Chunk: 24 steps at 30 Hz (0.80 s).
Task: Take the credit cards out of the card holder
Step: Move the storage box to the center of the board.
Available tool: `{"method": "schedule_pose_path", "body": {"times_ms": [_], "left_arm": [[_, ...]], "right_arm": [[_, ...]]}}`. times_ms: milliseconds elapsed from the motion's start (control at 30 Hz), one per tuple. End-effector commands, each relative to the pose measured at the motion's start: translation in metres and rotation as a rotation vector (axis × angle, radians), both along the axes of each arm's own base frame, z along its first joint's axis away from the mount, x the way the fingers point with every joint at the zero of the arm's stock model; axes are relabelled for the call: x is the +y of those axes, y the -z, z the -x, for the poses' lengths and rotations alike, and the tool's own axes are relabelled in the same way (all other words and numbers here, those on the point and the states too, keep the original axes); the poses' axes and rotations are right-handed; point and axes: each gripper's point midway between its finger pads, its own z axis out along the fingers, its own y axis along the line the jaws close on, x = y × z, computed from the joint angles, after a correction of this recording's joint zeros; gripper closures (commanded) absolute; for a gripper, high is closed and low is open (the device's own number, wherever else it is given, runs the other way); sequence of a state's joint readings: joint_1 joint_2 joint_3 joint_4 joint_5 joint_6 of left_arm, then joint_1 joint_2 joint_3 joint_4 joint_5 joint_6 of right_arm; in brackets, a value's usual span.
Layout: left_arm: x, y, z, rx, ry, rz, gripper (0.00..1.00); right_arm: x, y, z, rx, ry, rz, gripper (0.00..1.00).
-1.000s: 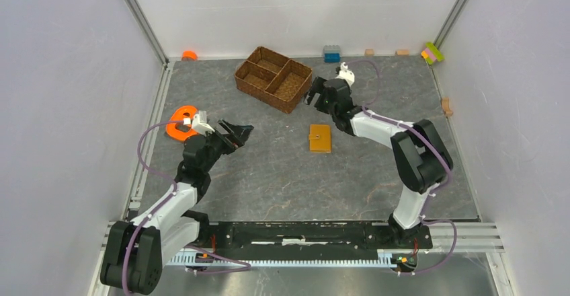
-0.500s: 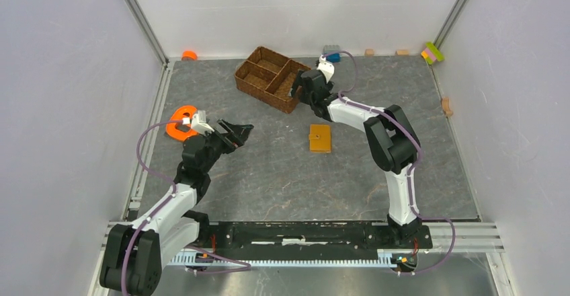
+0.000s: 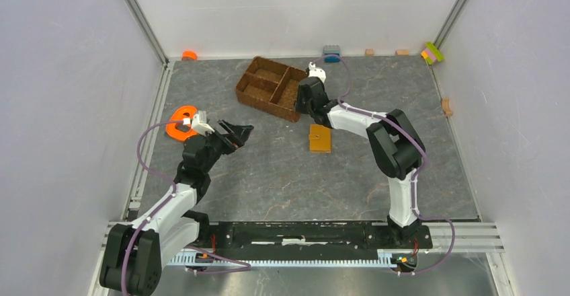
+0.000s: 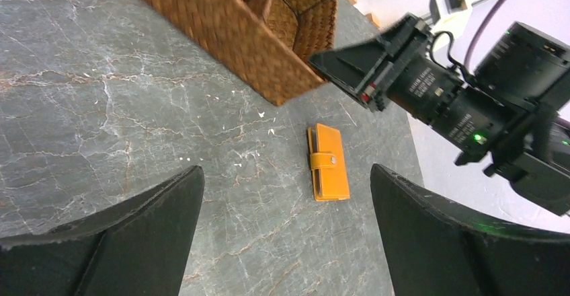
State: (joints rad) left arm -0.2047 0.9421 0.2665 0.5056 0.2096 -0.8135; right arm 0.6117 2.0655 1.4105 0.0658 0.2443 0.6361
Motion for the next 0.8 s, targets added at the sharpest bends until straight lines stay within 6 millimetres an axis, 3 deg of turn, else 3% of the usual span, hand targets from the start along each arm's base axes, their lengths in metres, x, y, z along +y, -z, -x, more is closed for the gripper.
{"method": "schedule_pose_path", "body": {"times_ms": [0,133,333,433,567,700,767], "left_arm": [[0.0,-0.022,-0.007,-0.052,-0.012,0.01,0.01],[0.0,-0.024,-0.005,-0.057,-0.01,0.011,0.01],[0.001,-0.024,-0.005,-0.051,-0.015,-0.006,0.01],[0.002,-0.022,-0.005,-0.048,-0.016,-0.016,0.02],[-0.007,-0.023,-0.006,-0.041,0.023,-0.036,0.02],[-0.025,-0.024,-0.004,-0.04,0.072,-0.11,0.02],[-0.039,-0.026,-0.001,-0.058,0.107,-0.134,0.02]], "right_arm": [[-0.005,-0.034,0.024,-0.038,-0.096,0.061,0.77],[-0.009,-0.038,0.044,-0.027,-0.169,0.115,0.9],[-0.001,-0.03,0.078,-0.01,-0.284,0.108,0.87],[0.004,-0.035,0.082,-0.048,-0.298,0.096,0.82],[0.007,-0.046,0.079,-0.062,-0.338,0.135,0.52],[-0.028,-0.06,0.088,-0.103,-0.281,0.241,0.23],[-0.052,-0.07,0.096,-0.151,-0.231,0.282,0.15]]}}
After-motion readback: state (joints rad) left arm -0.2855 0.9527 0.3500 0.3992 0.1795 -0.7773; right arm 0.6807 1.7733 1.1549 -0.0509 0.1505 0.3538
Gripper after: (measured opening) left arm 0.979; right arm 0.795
